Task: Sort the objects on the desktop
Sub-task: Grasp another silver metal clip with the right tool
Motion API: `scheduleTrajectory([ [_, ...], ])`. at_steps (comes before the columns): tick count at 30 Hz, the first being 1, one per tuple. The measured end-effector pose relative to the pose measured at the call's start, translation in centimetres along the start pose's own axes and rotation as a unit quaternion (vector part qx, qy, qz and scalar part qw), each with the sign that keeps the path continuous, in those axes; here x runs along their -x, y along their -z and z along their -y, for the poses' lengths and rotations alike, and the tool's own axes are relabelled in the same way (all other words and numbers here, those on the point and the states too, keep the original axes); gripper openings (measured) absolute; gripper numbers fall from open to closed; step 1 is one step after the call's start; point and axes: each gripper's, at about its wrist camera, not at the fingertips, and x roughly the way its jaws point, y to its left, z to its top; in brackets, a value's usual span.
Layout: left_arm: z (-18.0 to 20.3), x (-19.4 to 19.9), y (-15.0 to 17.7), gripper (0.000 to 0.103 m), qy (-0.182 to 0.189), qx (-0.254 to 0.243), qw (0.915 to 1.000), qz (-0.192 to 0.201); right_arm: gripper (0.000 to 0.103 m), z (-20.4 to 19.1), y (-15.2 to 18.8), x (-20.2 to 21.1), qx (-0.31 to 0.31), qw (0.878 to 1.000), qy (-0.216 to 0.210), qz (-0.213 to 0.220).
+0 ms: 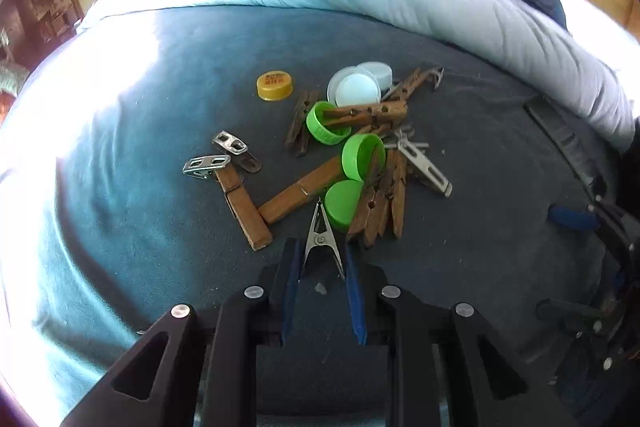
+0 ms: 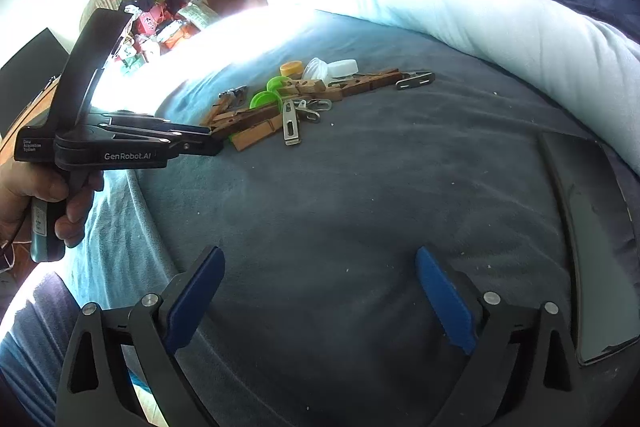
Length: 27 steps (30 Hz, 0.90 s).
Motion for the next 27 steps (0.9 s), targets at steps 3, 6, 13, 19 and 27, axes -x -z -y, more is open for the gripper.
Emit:
scheduleTrajectory([
  [3, 0.0, -0.1, 0.5, 0.03, -0.001, -0.007, 0.9999, 0.014, 0.097, -0.1, 0.0, 0.0, 0.002, 1.0, 0.003, 0.0],
  [6, 0.0, 0.2, 0.7, 0.023, -0.001, -0.01, 0.9998, 0.019, 0.094, -0.2, -0.2, 0.2, 0.002, 1.0, 0.001, -0.002],
  [13, -1.8, 1.6, 2.7, 0.023, 0.018, 0.011, 0.9994, 0.025, 0.053, 0.3, -3.1, 0.4, -0.004, 1.0, -0.013, 0.012],
  [19, -1.8, 2.1, 4.1, 0.023, 0.03, 0.042, 0.9983, 0.027, 0.05, -0.2, -6.9, -3.5, 0.013, 1.0, -0.023, -0.005],
  [27, -1.0, 1.3, 3.7, 0.023, 0.03, 0.041, 0.9984, 0.024, 0.03, -1.9, -8.6, -7.3, 0.041, 0.998, -0.006, -0.036],
])
